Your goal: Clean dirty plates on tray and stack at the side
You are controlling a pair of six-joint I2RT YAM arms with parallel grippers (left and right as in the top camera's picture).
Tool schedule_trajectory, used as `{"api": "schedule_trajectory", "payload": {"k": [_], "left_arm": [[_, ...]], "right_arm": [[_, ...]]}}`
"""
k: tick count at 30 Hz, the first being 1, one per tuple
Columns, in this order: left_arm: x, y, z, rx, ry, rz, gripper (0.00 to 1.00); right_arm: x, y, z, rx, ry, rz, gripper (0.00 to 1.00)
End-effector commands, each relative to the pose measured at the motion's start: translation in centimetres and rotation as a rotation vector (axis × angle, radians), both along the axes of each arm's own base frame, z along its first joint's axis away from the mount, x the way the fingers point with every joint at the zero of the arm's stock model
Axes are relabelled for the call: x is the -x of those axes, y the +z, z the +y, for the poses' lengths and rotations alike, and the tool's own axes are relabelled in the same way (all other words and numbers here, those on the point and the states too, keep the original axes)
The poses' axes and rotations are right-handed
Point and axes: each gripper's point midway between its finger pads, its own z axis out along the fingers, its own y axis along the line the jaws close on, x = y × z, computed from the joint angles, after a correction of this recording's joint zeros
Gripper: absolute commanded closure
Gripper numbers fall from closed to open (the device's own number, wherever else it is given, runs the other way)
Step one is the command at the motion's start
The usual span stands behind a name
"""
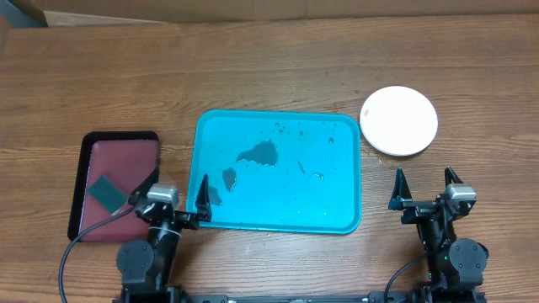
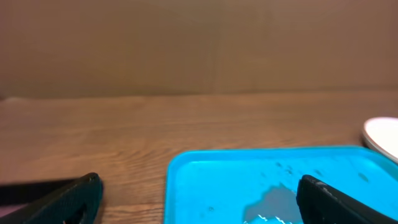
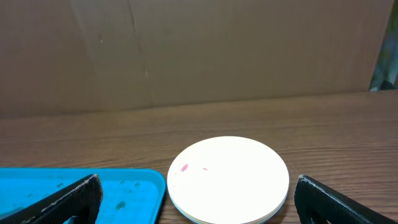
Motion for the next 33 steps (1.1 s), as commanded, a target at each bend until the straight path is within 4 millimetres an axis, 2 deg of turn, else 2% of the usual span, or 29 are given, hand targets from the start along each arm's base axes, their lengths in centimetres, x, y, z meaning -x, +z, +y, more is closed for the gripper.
{"api": "schedule_trajectory", "payload": {"k": [1, 8, 15, 33], "left_arm": [[0.0, -0.5, 2.0, 0.076, 0.122, -0.037, 0.0], [0.4, -2.1, 3.7, 0.041, 0.219, 0.015, 0.0], [0.4, -2.2, 3.6, -0.101, 0.207, 0.015, 0.0], [0.4, -2.2, 3.5, -0.099, 0.198, 0.013, 0.0]], "right_arm": [[0.0, -0.1, -0.3, 0.004, -0.015, -0.006, 0.0], [0.0, -0.1, -0.3, 0.004, -0.015, -0.006, 0.0], [0.0, -0.1, -0.3, 0.004, -0.015, -0.006, 0.0], [0.0, -0.1, -0.3, 0.004, -0.015, -0.006, 0.0]]}}
